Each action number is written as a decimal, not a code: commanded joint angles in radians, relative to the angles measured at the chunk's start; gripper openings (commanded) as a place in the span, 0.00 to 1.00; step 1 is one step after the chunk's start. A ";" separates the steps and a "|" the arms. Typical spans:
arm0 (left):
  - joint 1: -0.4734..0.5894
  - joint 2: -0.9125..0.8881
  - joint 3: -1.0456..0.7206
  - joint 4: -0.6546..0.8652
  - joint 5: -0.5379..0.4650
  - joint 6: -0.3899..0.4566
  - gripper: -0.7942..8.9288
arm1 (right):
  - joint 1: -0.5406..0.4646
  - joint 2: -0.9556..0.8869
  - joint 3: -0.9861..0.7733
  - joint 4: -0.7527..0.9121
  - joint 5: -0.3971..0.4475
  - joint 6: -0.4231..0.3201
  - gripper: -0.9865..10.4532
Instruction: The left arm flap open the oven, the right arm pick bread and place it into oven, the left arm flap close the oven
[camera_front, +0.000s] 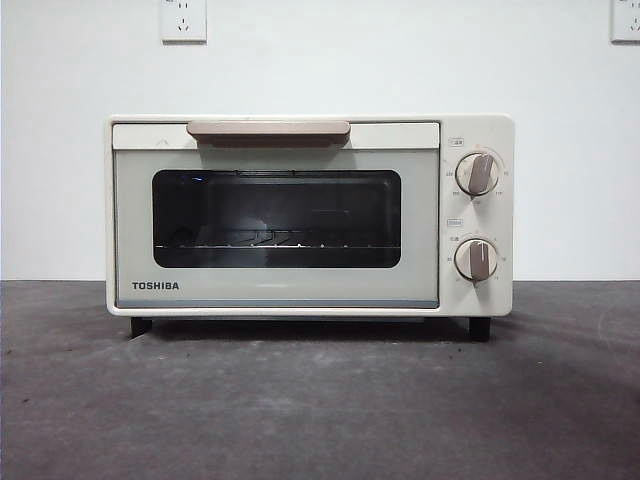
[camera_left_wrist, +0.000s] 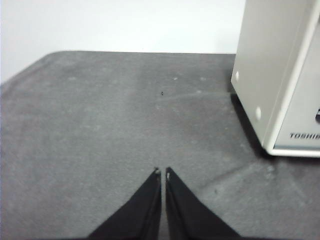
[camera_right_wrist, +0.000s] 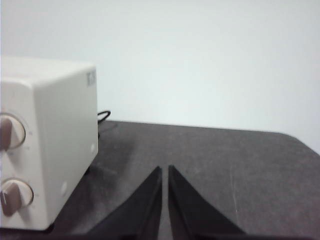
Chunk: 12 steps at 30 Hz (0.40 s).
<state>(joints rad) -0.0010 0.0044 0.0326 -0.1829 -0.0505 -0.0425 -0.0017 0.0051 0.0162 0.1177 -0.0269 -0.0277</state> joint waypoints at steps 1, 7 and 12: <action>0.001 -0.001 -0.021 -0.002 -0.005 -0.090 0.10 | 0.000 -0.002 -0.004 0.019 0.000 0.069 0.10; 0.000 0.001 -0.013 -0.005 0.003 -0.109 0.10 | 0.000 -0.002 0.002 0.007 -0.079 0.285 0.10; -0.001 0.014 0.021 -0.004 0.010 -0.203 0.10 | 0.000 0.000 0.063 -0.101 -0.105 0.388 0.10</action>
<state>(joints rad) -0.0013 0.0147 0.0387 -0.1909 -0.0452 -0.1955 -0.0017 0.0067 0.0555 0.0040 -0.1295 0.2924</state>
